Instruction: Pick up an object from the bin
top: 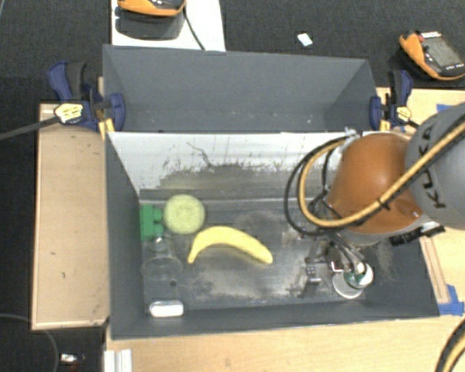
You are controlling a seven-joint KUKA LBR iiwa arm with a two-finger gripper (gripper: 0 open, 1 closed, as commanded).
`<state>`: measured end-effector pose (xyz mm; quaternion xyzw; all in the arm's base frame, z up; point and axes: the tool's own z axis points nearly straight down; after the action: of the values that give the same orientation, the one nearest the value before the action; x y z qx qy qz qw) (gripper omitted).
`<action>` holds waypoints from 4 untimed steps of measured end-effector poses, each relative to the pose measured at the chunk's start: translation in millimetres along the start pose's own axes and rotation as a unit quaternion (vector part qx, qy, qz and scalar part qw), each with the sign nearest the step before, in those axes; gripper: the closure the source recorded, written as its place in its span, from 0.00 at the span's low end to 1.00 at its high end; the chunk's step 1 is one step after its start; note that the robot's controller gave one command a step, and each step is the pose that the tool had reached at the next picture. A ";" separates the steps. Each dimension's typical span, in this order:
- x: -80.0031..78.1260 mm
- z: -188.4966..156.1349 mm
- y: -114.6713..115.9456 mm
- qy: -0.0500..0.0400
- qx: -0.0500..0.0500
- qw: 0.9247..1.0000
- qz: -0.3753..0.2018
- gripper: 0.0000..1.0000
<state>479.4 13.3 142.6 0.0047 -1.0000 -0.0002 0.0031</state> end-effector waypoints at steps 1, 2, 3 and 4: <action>-1.9 -4.2 -0.1 -0.004 0.000 1.000 0.000 0.00; -71.5 52.0 41.0 -0.008 -0.002 0.990 0.139 0.00; -76.6 37.5 59.6 -0.005 0.000 0.999 0.040 0.00; -78.5 38.6 85.3 -0.008 -0.001 0.996 0.094 0.00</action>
Offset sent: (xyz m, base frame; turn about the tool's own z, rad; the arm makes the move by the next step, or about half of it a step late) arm 0.0853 0.0537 -0.0726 0.3461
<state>556.8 99.4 103.5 -0.0897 -0.9960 -0.0014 -0.0045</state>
